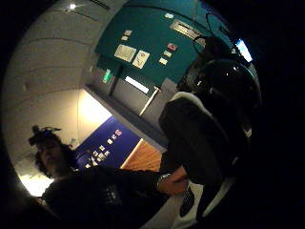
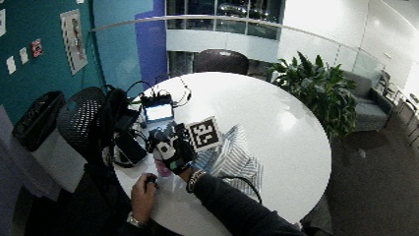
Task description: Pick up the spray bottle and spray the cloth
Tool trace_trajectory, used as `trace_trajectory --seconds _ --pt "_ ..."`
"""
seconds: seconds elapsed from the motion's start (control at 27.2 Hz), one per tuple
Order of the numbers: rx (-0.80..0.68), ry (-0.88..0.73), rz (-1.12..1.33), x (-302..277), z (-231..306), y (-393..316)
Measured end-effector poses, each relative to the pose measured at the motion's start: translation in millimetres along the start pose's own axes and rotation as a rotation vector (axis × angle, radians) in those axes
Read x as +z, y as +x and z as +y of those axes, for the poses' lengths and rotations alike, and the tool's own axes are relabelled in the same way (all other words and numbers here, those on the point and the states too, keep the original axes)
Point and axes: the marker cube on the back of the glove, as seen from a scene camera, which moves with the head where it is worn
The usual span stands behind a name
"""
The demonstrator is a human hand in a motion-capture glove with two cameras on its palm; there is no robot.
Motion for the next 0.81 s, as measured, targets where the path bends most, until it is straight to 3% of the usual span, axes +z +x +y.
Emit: trace_trajectory --seconds 0.44,0.81 --pt "-0.091 0.002 0.075 -8 -16 -10" --pt "0.123 -0.185 0.097 -15 7 11"
